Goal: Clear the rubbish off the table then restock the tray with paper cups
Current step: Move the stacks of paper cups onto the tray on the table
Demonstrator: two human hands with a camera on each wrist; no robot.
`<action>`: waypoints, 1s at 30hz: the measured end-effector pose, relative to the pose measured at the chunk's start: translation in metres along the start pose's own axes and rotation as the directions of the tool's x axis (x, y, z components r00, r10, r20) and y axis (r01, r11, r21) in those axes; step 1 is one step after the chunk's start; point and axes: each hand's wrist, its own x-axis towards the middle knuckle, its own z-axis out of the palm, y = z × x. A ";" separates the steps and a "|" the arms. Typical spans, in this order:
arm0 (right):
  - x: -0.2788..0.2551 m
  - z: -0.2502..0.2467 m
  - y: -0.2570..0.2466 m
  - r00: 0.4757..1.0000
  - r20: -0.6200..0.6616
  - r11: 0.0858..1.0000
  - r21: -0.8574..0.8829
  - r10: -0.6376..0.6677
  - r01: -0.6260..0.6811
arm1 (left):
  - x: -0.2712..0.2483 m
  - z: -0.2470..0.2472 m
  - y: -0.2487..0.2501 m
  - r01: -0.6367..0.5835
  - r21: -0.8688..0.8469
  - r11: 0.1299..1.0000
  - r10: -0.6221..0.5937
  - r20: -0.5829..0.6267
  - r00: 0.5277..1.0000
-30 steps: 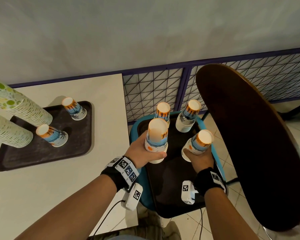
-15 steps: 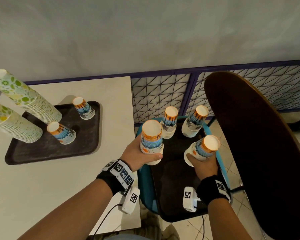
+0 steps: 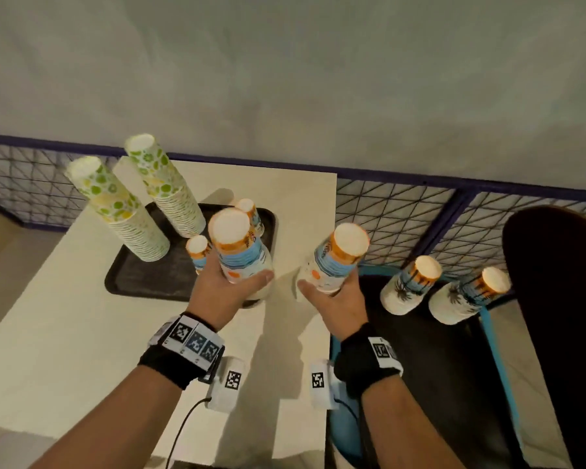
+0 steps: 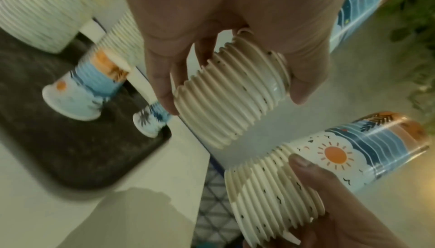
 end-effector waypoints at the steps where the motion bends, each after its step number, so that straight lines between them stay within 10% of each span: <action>1: 0.015 0.017 -0.009 1.000 0.031 1.000 -0.014 -0.004 0.004 | 0.010 -0.015 0.002 -0.003 0.010 1.000 0.004 -0.051 0.999; 13: 0.169 0.169 -0.058 0.998 0.065 0.985 -0.173 -0.007 0.018 | 0.114 -0.100 -0.028 0.007 0.088 0.996 0.005 -0.130 0.991; 30: 0.207 0.202 0.024 0.984 0.050 0.811 -0.574 0.173 -0.114 | 0.168 -0.096 -0.119 0.231 0.308 0.923 -0.228 -0.047 0.972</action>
